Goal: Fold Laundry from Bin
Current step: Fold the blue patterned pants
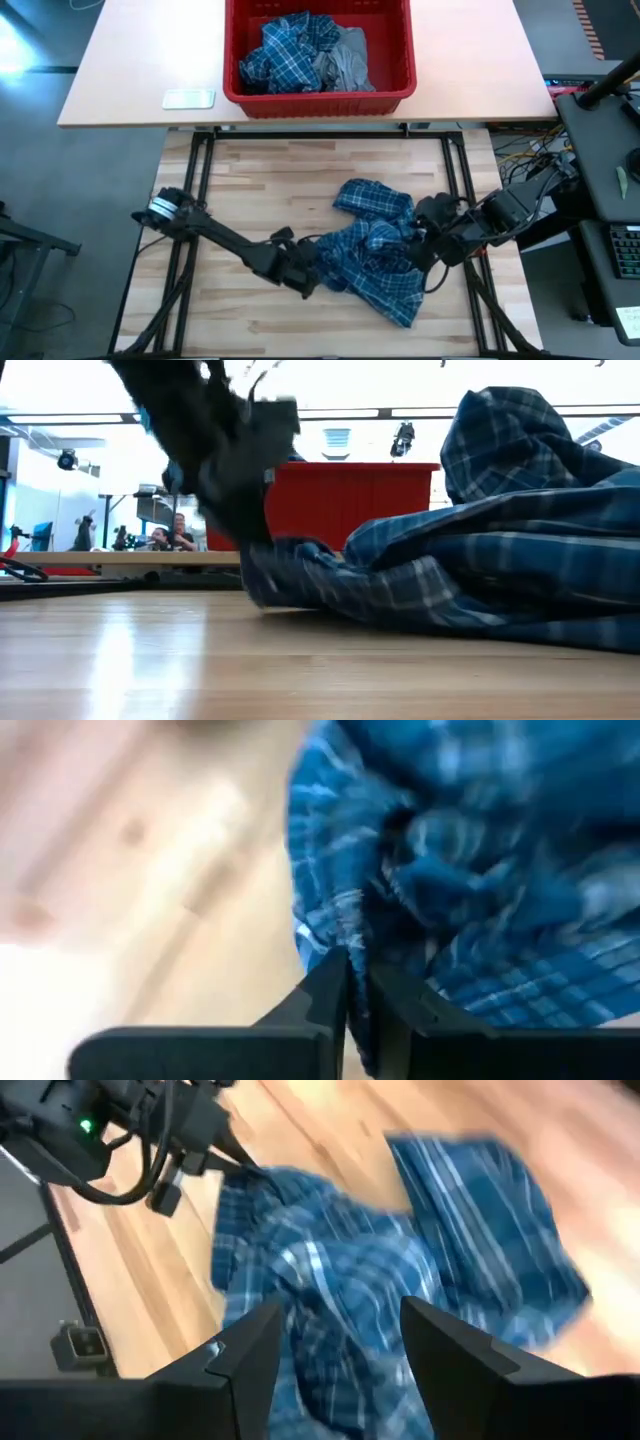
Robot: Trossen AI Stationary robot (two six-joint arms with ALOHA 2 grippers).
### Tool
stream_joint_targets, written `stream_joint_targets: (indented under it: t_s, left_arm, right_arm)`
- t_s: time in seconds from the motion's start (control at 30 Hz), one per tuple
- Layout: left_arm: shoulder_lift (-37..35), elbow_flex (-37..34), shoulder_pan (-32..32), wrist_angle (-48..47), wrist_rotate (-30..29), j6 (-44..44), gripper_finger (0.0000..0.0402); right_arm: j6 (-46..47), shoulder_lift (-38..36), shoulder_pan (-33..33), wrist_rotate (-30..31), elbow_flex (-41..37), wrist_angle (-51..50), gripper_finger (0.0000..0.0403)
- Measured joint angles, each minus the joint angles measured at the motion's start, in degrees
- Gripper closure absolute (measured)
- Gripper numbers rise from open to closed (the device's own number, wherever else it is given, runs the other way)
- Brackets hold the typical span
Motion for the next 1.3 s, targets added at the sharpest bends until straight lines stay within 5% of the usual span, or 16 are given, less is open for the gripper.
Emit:
stream_joint_targets:
  t_s: [0.33,0.57,0.7,1.0,1.3]
  left_arm:
    - [-19.41,10.91,0.28,-22.20,-17.39,2.32,0.0400]
    - [-27.86,9.96,0.72,-20.49,-17.71,10.19,0.0400]
    - [-28.06,4.74,0.68,-17.99,-13.54,7.26,0.0387]
    - [-23.70,-10.81,0.11,10.20,-5.25,7.36,0.0274]
    - [-13.98,-15.88,0.25,13.88,-5.29,5.26,0.0193]
  right_arm:
    - [-21.70,6.91,-2.06,4.16,-0.34,20.07,0.0208]
    - [-28.13,10.82,-4.07,4.07,0.04,22.08,0.0207]
    - [-28.12,11.92,-4.23,4.09,0.04,21.64,0.0206]
    - [-26.27,12.05,-4.31,3.85,0.04,21.56,0.0206]
    - [-26.08,11.86,-4.39,3.68,0.04,21.38,0.0206]
